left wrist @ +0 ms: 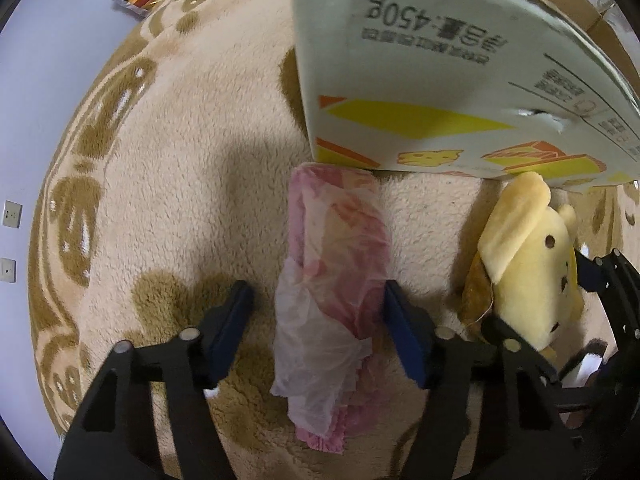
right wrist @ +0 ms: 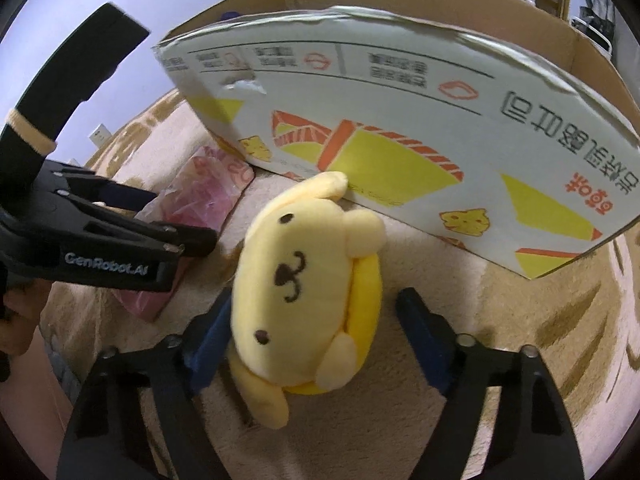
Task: Organize soft objects
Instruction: 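Close the left tool on the pink tissue packet while the right tool grasps the yellow bear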
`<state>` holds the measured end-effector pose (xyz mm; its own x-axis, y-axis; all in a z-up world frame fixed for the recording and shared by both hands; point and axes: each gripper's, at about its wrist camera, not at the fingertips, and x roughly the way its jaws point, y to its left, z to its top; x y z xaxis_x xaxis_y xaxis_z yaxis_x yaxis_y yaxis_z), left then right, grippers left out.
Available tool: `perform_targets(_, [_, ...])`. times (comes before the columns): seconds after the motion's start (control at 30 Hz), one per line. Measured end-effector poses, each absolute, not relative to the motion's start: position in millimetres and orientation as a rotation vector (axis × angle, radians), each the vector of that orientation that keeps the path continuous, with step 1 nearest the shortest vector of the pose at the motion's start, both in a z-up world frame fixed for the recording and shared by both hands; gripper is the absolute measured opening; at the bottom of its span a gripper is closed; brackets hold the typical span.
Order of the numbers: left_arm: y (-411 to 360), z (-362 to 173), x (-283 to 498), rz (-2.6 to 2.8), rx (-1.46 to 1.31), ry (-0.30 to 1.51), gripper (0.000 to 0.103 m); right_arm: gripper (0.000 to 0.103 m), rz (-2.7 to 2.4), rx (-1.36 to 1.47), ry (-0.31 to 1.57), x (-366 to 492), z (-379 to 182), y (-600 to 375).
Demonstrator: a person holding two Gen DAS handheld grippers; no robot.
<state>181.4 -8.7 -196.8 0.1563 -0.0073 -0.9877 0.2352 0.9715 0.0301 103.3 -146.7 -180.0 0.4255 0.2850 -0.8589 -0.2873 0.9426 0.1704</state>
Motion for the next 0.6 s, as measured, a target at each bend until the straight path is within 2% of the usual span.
perform_targets(0.1, [-7.1,-196.4,180.6,-0.181,0.199,1.398,0.045,0.068,0.368,0.003,1.066,101.7,-177.0,-147.0])
perform_targets(0.23, [0.4,-195.6,180.1,-0.178,0.192,1.386,0.039,0.061,0.368,0.039,1.063,101.5,-174.2,-154.4])
perform_targets(0.33, [4.0,-193.1,180.4,-0.173,0.192,1.376,0.034,0.058,0.363,0.061,1.058,100.3,-171.5,-159.5])
perform_targets(0.5, [11.8,-181.9,170.5,-0.172,0.194,1.341,0.02,0.058,0.322,0.061,1.037,94.7,-165.6,-167.8])
perform_targets(0.6, [15.2,-177.3,165.4,-0.188,0.189,1.32,0.017,0.058,0.285,0.062,1.023,91.4,-161.4,-176.3])
